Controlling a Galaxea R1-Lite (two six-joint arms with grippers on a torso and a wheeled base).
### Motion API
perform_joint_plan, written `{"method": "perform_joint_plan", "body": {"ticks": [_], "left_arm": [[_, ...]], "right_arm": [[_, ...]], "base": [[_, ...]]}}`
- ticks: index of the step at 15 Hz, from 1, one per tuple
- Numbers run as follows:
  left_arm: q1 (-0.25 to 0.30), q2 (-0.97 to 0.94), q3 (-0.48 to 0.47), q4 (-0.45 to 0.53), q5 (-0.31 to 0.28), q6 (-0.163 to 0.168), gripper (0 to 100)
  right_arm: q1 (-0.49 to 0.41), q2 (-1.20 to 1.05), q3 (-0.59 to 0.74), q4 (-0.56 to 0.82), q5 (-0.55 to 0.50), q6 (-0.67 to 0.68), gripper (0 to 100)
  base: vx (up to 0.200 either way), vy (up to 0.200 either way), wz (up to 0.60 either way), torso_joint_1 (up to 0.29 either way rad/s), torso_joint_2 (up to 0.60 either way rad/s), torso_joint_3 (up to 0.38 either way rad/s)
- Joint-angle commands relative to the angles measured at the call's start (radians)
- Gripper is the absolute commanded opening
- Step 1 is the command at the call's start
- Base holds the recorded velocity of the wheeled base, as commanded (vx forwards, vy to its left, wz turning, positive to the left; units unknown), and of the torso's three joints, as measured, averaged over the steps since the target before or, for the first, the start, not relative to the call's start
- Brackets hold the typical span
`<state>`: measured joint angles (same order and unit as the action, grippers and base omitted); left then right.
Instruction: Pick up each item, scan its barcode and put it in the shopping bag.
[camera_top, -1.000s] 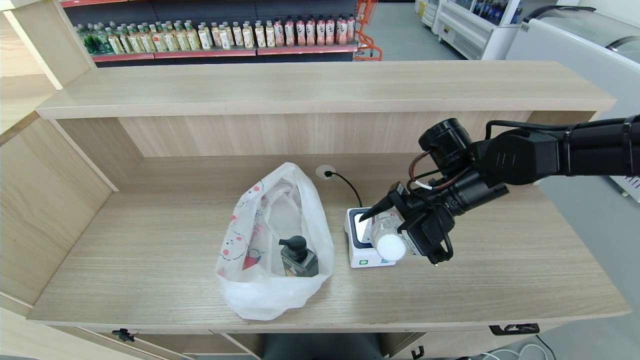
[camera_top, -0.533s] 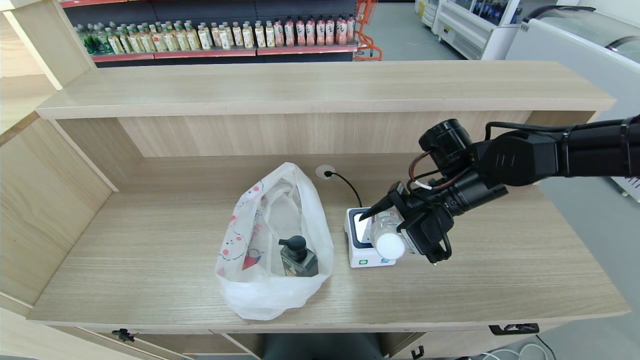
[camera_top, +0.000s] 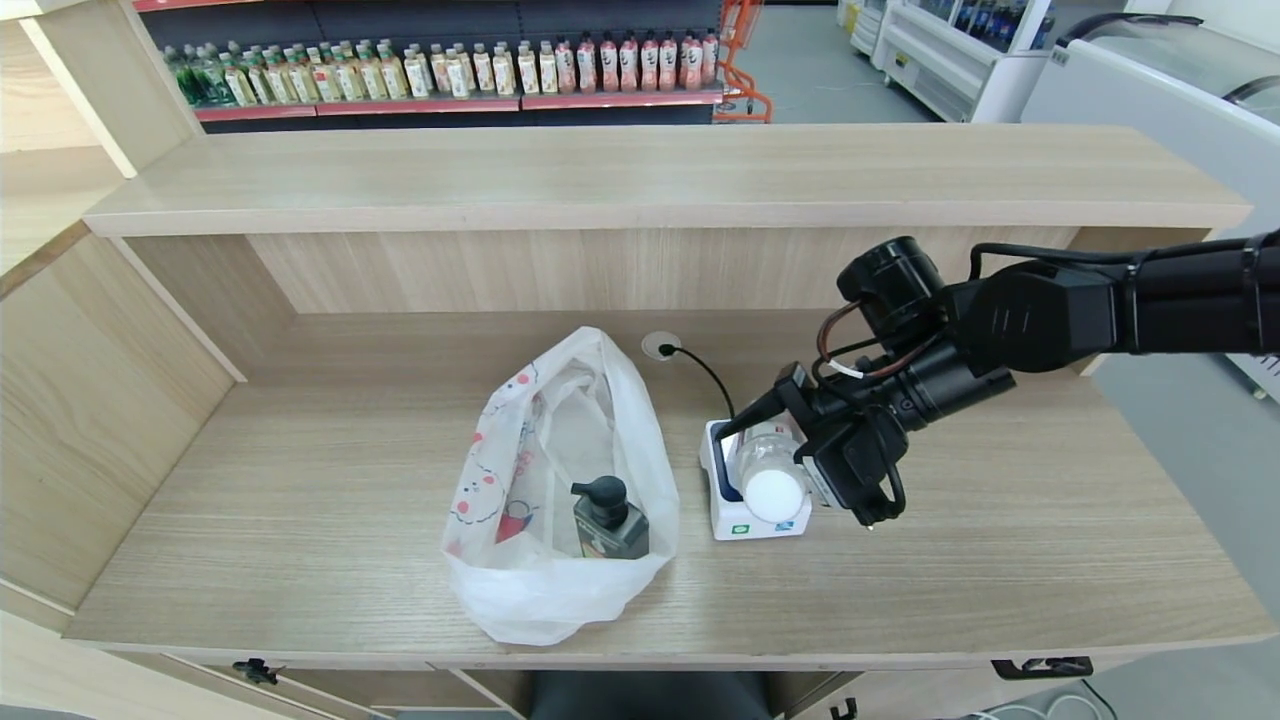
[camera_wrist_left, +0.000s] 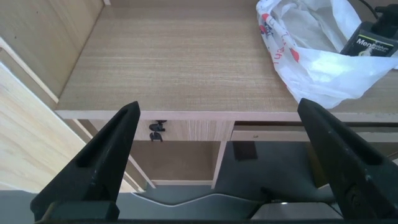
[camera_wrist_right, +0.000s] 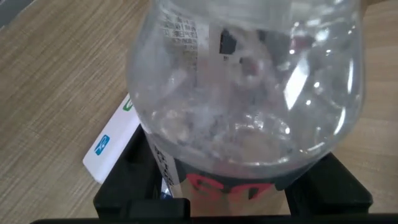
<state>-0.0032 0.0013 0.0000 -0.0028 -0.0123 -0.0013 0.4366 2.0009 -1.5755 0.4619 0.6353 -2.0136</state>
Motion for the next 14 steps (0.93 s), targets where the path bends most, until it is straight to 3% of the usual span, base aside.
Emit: {"method": "perform_joint_plan", "body": {"ticks": [1,14], "left_arm": [[0.0,0.0,0.0,0.0,0.0,0.0,100],[0.0,0.0,0.0,0.0,0.0,-0.002,100]], "right_arm": [[-0.001,-0.002,0.002,0.0,0.001,0.0,0],[-0.004,0.001,0.048,-0.045,0.009,-0.011,0]], "base": [[0.0,0.0,0.0,0.0,0.0,0.0],[0.0,0.0,0.0,0.0,0.0,0.0]]}}
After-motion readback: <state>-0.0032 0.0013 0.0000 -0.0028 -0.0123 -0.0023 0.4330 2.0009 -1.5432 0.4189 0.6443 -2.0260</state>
